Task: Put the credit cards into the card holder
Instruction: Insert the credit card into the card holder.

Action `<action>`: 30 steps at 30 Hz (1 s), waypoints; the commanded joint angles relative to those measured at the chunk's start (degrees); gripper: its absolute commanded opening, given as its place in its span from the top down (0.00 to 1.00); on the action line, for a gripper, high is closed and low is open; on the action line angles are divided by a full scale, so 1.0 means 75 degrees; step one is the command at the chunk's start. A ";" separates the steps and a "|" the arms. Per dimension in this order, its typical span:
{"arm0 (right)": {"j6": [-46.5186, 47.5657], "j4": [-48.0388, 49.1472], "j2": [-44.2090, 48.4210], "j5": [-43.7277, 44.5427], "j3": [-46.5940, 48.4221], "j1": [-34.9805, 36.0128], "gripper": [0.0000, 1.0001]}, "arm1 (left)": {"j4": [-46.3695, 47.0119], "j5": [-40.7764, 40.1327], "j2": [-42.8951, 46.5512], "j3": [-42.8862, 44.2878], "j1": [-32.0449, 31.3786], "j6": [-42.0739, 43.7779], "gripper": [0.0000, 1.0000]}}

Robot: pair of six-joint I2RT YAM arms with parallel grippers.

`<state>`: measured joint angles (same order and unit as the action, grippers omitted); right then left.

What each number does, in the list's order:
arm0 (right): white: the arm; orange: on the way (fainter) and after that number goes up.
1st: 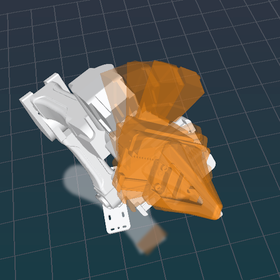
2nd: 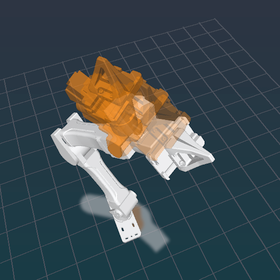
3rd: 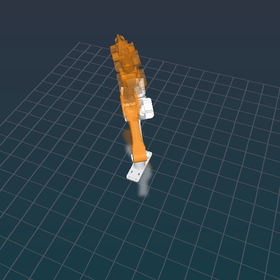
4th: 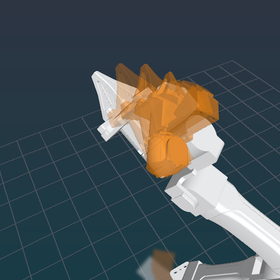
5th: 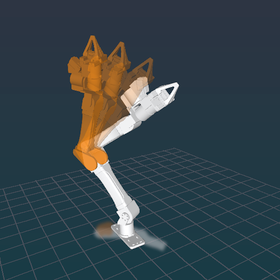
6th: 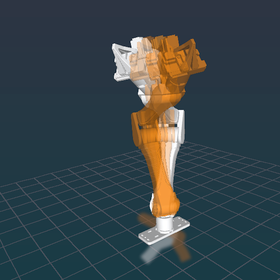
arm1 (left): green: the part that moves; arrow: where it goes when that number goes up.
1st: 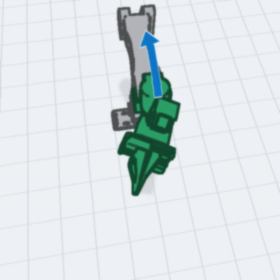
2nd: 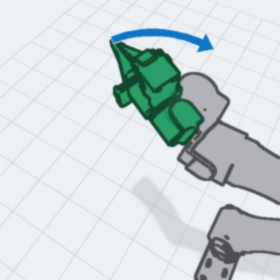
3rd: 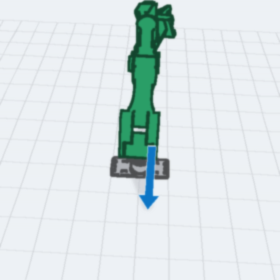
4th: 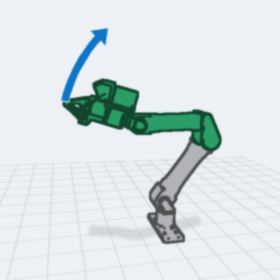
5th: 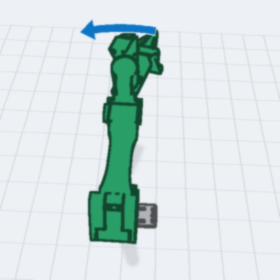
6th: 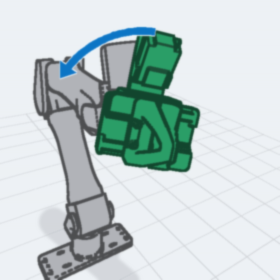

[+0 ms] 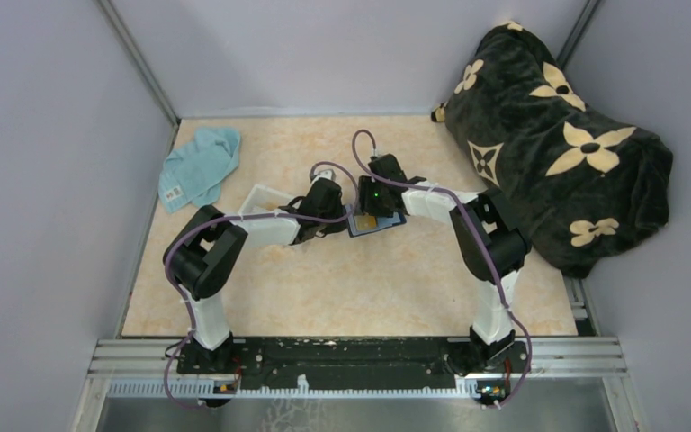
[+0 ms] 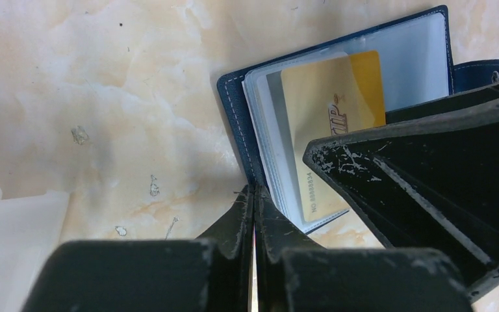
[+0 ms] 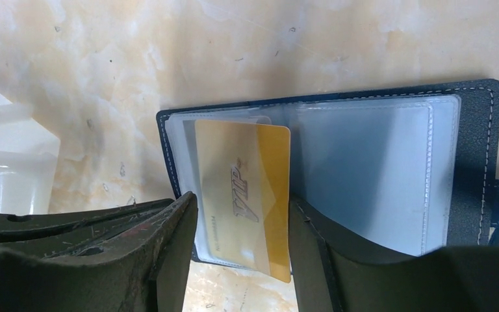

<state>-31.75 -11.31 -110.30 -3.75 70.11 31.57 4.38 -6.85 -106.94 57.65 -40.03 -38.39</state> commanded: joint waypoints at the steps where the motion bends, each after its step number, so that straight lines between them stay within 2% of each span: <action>1: 0.0700 -0.1036 -0.0648 0.0805 -0.0074 0.0103 0.47 | -0.1605 0.0387 -0.0620 -0.0494 -0.0229 -0.0162 0.96; 7: 0.1091 -0.0977 -0.0376 0.1169 -0.0279 0.0005 0.46 | -0.1792 0.0157 -0.0700 -0.0451 -0.0211 -0.0243 0.96; 18: 0.1688 -0.1196 -0.0395 0.1530 -0.0092 -0.0008 0.38 | -0.1817 0.0129 -0.0722 -0.0456 -0.0162 -0.0432 0.96; 30: 0.1963 -0.1286 -0.0672 0.1749 0.0002 0.0118 0.35 | -0.1178 0.0807 -0.0775 -0.0784 0.0034 -0.0945 0.97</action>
<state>-19.00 -12.82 -110.65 5.54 71.11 32.47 6.39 -4.56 -107.35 56.75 -39.83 -44.62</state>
